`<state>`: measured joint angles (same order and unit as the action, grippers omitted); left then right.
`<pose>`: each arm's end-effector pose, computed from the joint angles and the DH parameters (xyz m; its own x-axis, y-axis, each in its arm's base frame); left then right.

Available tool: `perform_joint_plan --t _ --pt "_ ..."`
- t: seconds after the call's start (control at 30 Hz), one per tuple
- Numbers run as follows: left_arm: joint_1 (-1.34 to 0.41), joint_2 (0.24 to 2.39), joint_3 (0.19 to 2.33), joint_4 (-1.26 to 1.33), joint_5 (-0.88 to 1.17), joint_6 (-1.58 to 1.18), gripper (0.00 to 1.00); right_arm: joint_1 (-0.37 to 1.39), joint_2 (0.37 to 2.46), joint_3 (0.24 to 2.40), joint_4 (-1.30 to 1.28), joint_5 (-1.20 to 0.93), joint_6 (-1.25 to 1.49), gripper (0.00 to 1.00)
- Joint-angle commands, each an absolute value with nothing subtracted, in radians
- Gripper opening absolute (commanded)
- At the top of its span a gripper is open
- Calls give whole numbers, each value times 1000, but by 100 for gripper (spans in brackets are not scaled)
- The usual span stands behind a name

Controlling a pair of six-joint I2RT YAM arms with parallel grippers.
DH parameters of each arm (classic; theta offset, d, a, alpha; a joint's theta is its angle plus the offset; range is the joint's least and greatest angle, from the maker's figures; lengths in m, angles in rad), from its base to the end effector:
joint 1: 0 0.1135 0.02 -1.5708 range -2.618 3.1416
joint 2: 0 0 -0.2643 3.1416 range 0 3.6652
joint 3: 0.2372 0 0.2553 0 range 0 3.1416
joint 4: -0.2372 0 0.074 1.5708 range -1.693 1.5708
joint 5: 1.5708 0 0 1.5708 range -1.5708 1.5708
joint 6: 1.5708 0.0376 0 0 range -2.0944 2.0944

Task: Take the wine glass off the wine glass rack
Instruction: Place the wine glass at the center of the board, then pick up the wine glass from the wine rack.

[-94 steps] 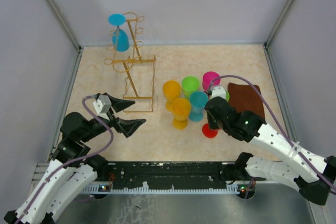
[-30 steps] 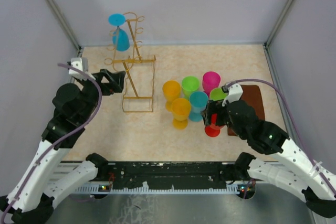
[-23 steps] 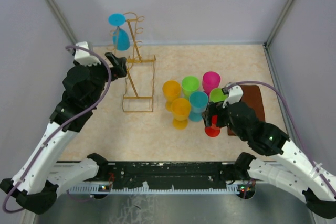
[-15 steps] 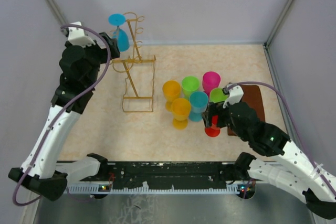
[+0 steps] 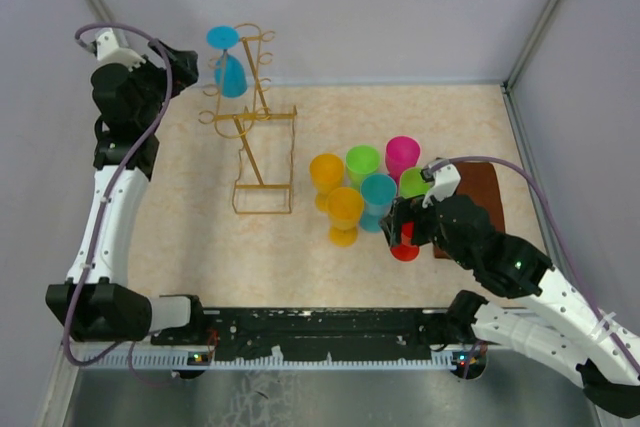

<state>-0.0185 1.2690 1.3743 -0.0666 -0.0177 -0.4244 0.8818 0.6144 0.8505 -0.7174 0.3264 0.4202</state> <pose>0.2934 -0.0048 0.4559 0.0349 -0.4124 -0.9103 0.0167 0.9110 -0.4121 0.0910 0.0915 0.3315 -0.4933 0.0089 -0.8698 -0.3825 0.8959 0.2261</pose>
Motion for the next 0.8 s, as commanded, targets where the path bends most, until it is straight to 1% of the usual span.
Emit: perform_joint_plan --t 0.0,0.23,0.37,0.57,0.77 --pt "20 1306 1340 109 80 -580 95 888 606 881 -677 311 423 94" --pt "37 1436 1396 200 59 -665 90 888 602 888 -692 310 429 95" --pt "36 1538 1461 198 89 -696 88 889 599 895 -704 310 439 95" --pt "39 1637 1555 195 125 -722 87 889 584 896 -720 304 450 95" --pt "41 1706 1620 174 164 -749 83 888 565 900 -723 307 452 97"
